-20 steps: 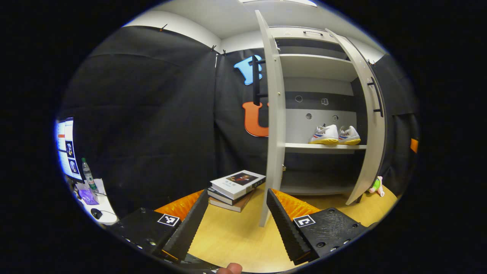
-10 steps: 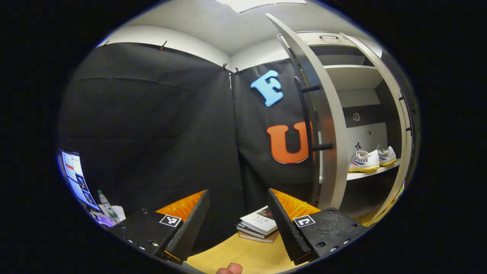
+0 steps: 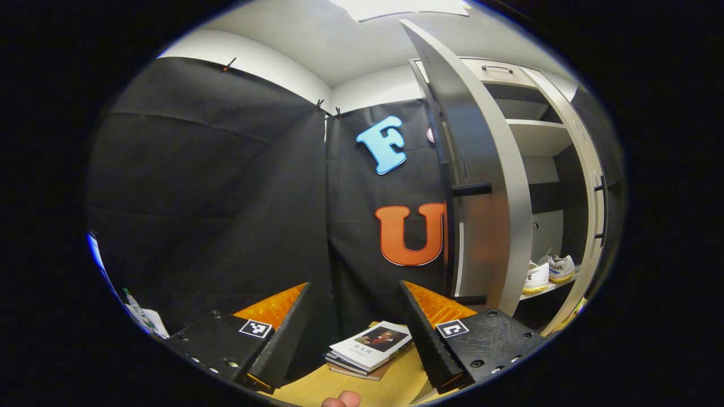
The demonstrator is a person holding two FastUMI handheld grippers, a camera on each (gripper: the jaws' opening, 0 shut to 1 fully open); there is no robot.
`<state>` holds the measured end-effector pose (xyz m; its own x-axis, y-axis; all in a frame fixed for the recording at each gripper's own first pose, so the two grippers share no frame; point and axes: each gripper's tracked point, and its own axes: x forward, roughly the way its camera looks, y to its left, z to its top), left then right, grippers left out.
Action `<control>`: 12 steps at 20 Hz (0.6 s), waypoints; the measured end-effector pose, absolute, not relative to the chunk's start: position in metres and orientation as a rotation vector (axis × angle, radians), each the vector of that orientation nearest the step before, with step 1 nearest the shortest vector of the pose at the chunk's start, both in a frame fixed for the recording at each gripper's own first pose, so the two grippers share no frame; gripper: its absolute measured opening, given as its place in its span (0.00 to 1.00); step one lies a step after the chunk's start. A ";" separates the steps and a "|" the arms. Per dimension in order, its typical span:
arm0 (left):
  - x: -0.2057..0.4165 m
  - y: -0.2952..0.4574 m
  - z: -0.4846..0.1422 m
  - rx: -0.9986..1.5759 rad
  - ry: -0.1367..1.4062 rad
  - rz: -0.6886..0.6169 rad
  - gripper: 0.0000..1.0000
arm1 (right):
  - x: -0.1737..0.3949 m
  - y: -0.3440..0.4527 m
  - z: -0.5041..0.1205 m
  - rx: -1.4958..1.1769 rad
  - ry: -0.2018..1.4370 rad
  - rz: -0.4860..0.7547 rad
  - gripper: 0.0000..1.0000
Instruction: Grab one shoe with the right hand and put it into the shoe cabinet, grab the other shoe with the left hand and put it into the shoe cabinet; then close the right door with the right hand and the left door with the left hand.
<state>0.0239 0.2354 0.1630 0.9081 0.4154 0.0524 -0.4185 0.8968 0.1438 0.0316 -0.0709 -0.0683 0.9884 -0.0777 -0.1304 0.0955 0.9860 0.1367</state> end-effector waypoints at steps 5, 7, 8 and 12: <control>0.024 0.221 0.152 -0.022 0.021 0.371 0.90 | 0.038 -0.073 -0.065 0.148 0.114 -0.085 0.97; 0.023 0.208 0.151 -0.019 0.010 0.358 0.92 | 0.040 -0.074 -0.062 0.140 0.107 -0.079 0.98; 0.023 0.198 0.151 -0.012 0.010 0.338 0.92 | 0.040 -0.075 -0.061 0.137 0.105 -0.079 0.98; 0.032 0.148 0.151 0.021 0.005 0.236 0.92 | 0.040 -0.081 -0.061 0.136 0.107 -0.083 0.97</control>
<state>0.0324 0.1480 0.1511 0.9722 0.2340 -0.0024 -0.2339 0.9720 0.0211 0.0396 -0.0813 -0.0607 0.9908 -0.0753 -0.1122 0.0899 0.9873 0.1310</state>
